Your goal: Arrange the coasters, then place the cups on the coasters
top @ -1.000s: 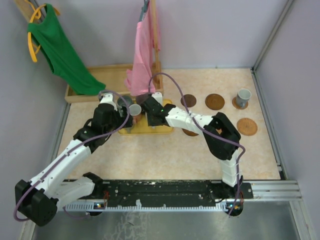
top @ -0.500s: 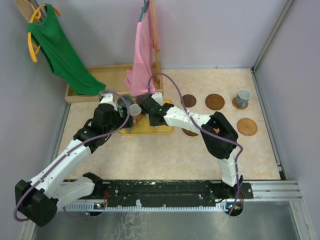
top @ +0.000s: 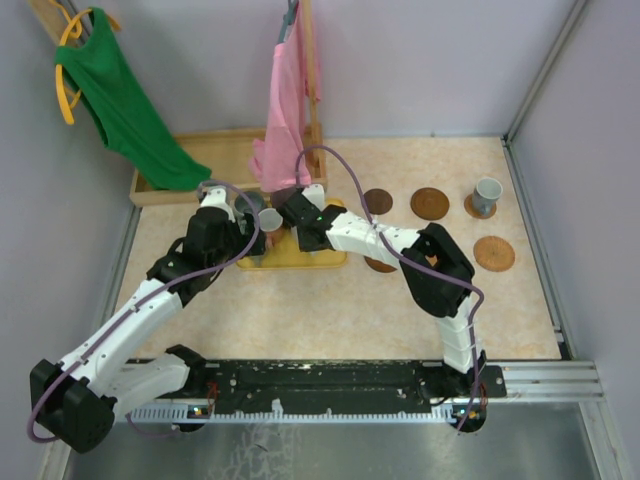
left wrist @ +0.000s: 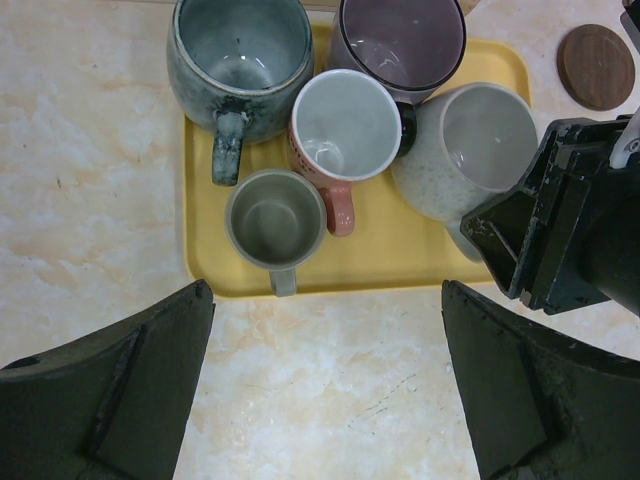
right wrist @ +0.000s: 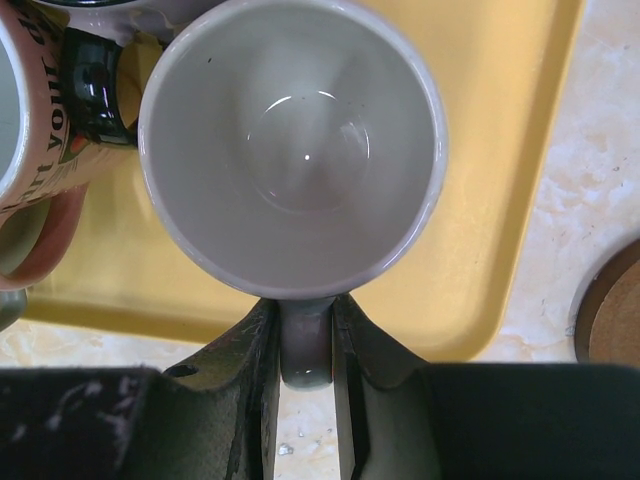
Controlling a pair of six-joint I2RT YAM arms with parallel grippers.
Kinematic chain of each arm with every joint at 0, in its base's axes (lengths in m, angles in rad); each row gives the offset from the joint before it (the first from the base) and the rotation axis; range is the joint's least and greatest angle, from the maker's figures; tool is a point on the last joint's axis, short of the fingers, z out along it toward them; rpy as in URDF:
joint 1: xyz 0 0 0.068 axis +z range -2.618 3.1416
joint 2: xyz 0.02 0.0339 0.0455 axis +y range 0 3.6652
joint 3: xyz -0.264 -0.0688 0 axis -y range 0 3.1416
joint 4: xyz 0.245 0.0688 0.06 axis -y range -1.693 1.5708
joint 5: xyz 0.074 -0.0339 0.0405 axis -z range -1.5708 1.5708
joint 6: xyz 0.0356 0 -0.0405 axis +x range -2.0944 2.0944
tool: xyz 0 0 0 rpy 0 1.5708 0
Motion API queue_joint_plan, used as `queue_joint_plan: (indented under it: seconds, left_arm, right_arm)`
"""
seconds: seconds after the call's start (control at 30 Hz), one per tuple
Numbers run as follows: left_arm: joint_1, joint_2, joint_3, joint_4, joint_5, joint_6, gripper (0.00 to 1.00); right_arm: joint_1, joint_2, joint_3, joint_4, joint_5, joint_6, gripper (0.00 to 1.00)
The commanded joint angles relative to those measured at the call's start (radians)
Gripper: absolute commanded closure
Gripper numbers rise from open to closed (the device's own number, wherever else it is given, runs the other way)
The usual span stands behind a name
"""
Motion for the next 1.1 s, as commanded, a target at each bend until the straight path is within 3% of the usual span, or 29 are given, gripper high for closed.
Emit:
queue_joint_plan:
  seconds: [0.0, 0.67, 1.07]
  left_arm:
    - [0.008, -0.016, -0.011, 0.0, 0.005, 0.003, 0.0]
    - [0.008, -0.013, -0.015, 0.008, 0.028, -0.015, 0.0]
    - [0.009, -0.007, -0.008, 0.011, 0.032, -0.012, 0.0]
  right_arm:
    - [0.008, -0.019, -0.009, 0.044, 0.041, 0.014, 1.0]
    - [0.006, -0.285, -0.129, 0.078, 0.179, -0.03, 1.0]
    - [-0.003, -0.299, -0.164, 0.101, 0.181, -0.042, 1.0]
